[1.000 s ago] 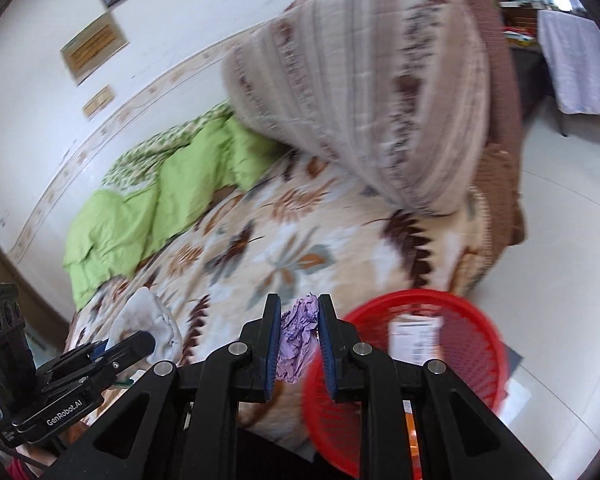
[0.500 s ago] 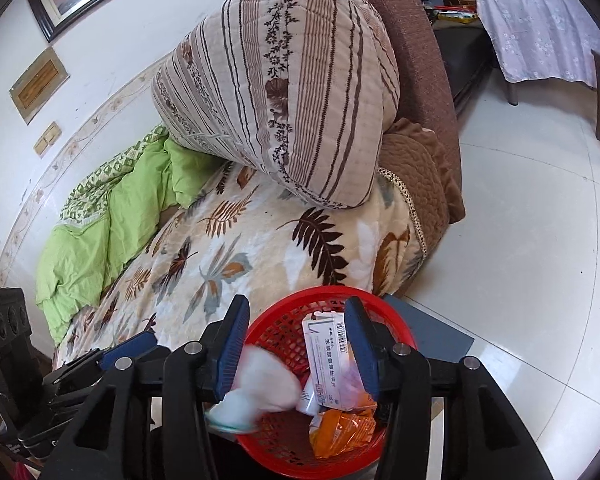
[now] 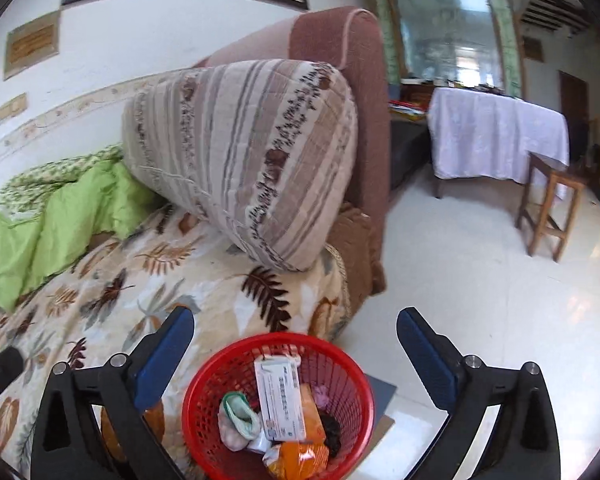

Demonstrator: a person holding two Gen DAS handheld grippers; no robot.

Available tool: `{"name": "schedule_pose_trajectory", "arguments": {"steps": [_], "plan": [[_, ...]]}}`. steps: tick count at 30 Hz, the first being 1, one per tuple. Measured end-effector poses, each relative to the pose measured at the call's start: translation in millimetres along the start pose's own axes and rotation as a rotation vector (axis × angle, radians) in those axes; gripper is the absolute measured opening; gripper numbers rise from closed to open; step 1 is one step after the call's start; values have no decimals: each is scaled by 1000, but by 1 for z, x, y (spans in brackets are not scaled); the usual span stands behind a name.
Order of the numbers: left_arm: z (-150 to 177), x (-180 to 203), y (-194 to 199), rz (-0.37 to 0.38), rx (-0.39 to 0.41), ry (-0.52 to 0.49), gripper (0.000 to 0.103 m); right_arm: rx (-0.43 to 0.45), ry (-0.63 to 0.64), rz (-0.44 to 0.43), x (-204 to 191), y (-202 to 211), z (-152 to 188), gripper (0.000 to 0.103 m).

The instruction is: Collect trash

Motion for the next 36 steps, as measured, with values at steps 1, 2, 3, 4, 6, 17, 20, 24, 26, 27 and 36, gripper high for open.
{"name": "schedule_pose_trajectory", "arguments": {"steps": [1, 2, 3, 4, 6, 17, 20, 24, 26, 27, 36], "plan": [[6, -3, 7, -22, 9, -10, 103, -23, -19, 10, -2, 0, 6, 102], [12, -5, 13, -44, 10, -21, 103, -38, -22, 11, -5, 1, 12, 102], [20, -8, 17, -67, 1, -31, 103, -60, -9, 15, -10, 2, 21, 102], [28, -10, 19, -85, -10, -41, 103, -80, -1, 22, -13, 4, 28, 102], [40, -14, 21, -117, -36, -54, 103, -135, 12, 16, -24, 6, 43, 102], [60, -49, 41, -213, -46, 5, 103, -123, 155, -40, -66, 40, 71, 102], [61, -57, 42, -193, -47, 37, 103, -122, 176, -29, -72, 41, 72, 102], [62, -60, 39, -231, -43, 54, 103, -119, 195, -19, -74, 43, 72, 102], [62, -59, 35, -241, -69, 48, 103, -116, 199, -19, -74, 43, 71, 102], [62, -58, 33, -240, -78, 45, 103, -115, 201, -18, -74, 43, 71, 102], [64, -53, 30, -248, -98, 17, 103, -119, 218, -26, -77, 41, 74, 102]]}}
Point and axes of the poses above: each gripper's, at about its wrist camera, not at the fingertips, and y roughly against the way its jaws point, x to its right, z to its underside, the point moved 1 cm from there along -y, roughly the way its jaws point, and after that the axes turned 10 degrees about z, right-handed, at the moved point
